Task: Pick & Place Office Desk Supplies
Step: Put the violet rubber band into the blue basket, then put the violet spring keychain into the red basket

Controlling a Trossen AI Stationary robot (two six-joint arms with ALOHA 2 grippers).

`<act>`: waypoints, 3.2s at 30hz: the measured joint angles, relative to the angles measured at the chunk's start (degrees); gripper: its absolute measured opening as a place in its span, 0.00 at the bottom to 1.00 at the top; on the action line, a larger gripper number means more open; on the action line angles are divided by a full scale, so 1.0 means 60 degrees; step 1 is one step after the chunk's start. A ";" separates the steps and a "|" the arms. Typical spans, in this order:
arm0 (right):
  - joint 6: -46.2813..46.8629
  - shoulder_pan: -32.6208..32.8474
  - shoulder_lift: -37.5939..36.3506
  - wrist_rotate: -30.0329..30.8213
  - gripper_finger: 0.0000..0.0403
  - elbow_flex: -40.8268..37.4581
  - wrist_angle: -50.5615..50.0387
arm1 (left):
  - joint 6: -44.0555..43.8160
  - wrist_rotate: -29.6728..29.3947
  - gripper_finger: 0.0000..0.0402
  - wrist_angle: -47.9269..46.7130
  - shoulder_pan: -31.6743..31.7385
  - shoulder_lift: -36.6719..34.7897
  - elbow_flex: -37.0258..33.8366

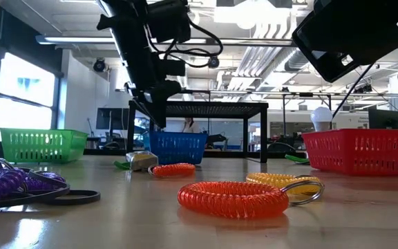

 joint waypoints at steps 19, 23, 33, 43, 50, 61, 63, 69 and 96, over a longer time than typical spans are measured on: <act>0.0037 0.0000 0.0000 -0.0148 0.39 0.0004 -0.0098 | 0.1078 0.0173 0.29 -0.0064 -0.1714 -0.1888 0.0157; 0.0091 0.0000 0.0000 -0.0148 0.39 0.0004 -0.0098 | 0.0606 0.0313 0.29 -0.0364 -0.2647 -0.2523 0.0157; 0.0128 0.0000 0.0000 -0.0059 0.39 0.0004 -0.0029 | 0.0027 0.1547 0.29 -0.0863 -0.4362 -0.3073 0.0157; 0.0040 0.0000 0.0000 0.0110 0.39 0.0004 -0.0032 | -0.0537 0.2749 0.51 -0.1135 -0.4723 -0.2312 0.0153; 0.0036 0.0000 0.0000 0.0078 0.39 0.0004 -0.0038 | -0.3040 0.4113 0.67 -0.1134 -0.5161 -0.1285 0.0153; 0.0047 0.0000 0.0000 0.0084 0.39 0.0004 -0.0020 | -0.5074 0.4858 0.68 -0.1165 -0.6261 0.0463 0.0153; 0.0047 0.0000 0.0000 0.0103 0.39 0.0003 0.0012 | -0.5093 0.4852 0.68 -0.1178 -0.6298 0.0647 0.0153; 0.0036 -0.0075 0.0000 0.0081 0.39 0.0004 0.0044 | -0.6185 0.4833 0.68 -0.1426 -0.5924 0.0614 0.0153; 0.0033 -0.0102 0.0000 0.0001 0.39 0.0004 -0.0033 | -0.7679 0.4539 0.68 -0.1157 -0.5473 0.1177 0.0153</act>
